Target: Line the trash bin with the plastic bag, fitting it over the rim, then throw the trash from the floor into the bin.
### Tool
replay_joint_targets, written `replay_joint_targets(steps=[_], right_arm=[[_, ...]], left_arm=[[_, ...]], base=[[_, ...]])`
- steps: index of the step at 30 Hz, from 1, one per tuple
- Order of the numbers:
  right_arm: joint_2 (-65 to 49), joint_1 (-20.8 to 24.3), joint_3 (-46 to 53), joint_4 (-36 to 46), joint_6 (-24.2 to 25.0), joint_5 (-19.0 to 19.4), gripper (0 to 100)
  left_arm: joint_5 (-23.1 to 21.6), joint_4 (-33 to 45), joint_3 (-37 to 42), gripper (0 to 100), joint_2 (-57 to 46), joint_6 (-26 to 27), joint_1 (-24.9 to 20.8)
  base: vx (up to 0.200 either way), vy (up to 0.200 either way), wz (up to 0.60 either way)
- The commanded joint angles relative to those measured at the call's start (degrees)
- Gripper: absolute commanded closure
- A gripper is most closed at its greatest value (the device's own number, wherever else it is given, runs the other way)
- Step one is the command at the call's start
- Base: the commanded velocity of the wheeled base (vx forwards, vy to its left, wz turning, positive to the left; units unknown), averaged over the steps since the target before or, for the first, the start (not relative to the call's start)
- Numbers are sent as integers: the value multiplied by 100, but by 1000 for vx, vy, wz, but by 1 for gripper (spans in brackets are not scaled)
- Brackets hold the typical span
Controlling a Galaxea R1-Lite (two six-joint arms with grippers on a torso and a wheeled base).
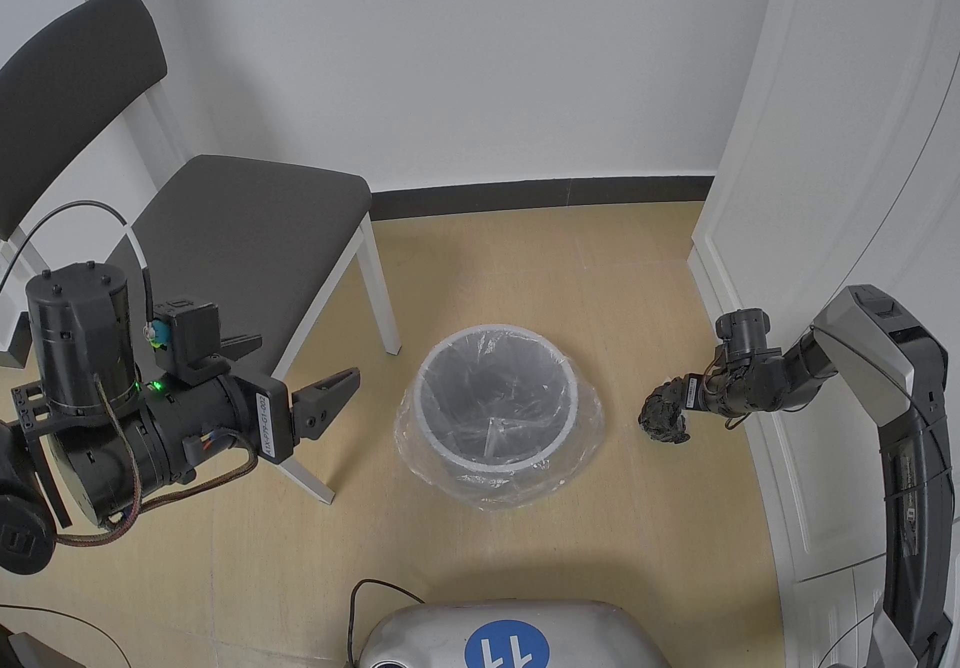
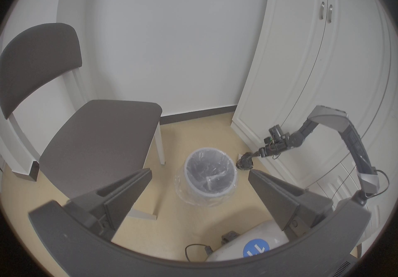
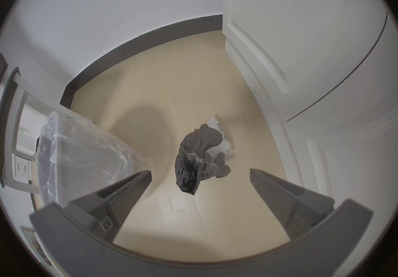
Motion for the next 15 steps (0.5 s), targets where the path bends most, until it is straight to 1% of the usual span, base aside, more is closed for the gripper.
replay_joint_targets(steps=[1,5,9,10,13,15], right_arm=[[439,39,-282,10,87,-9,0],[633,57,-545,10,175,-9,0],[835,75,-818,10,254,-53,0],[976,110,-1029,10,377,-70,0],[1072,136,-1169,18,474,-79,0],[1186,145,-1354,10,623,-114,0]], left_arm=[[13,-201,52,0,162,9,1],[13,-368,69,0,277,9,1],[13,-368,52,0,347,9,1],[13,-368,43,0,382,18,1],[13,-368,34,0,409,18,10],[13,-368,25,0,409,9,19]], base=[[0,0,0],[0,0,0],[0,0,0],[0,0,0],[0,0,0],[0,0,0]])
